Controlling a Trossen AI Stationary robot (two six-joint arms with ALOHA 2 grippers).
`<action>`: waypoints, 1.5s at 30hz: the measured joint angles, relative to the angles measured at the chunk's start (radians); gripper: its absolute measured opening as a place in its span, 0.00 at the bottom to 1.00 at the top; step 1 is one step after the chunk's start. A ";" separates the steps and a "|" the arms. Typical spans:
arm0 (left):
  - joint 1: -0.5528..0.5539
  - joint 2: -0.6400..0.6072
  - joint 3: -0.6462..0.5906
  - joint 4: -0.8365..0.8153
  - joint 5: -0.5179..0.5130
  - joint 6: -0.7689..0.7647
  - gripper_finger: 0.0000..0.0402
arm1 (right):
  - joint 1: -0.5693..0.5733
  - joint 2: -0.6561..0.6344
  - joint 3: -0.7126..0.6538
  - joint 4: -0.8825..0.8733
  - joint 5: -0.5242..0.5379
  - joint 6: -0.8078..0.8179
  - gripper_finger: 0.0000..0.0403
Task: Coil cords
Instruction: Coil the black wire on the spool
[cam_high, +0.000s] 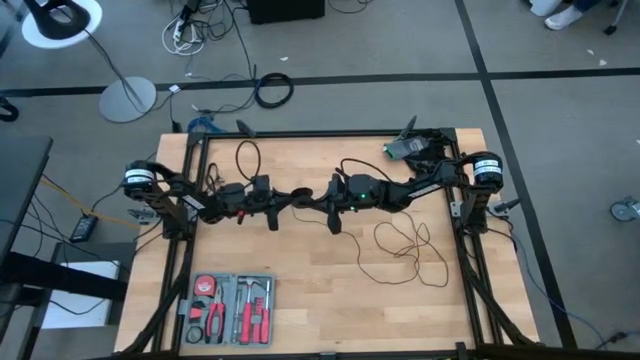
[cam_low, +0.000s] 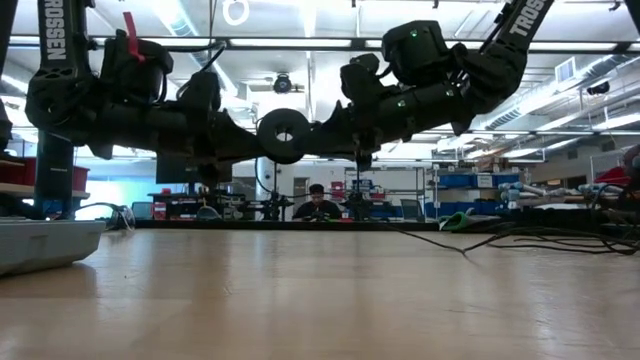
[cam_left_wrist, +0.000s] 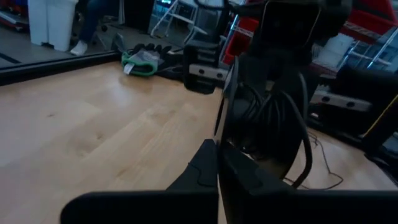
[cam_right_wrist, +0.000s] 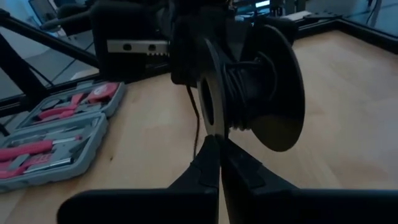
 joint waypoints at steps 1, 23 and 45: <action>0.000 0.000 0.000 0.004 0.003 0.000 0.01 | 0.000 0.000 0.000 0.000 -0.004 0.000 0.00; 0.000 -0.004 0.043 -0.005 0.047 0.003 0.19 | -0.003 0.005 -0.002 0.036 -0.093 -0.012 0.00; 0.000 -0.003 0.045 -0.033 0.183 0.115 0.03 | -0.006 0.004 -0.002 0.009 -0.173 -0.024 0.00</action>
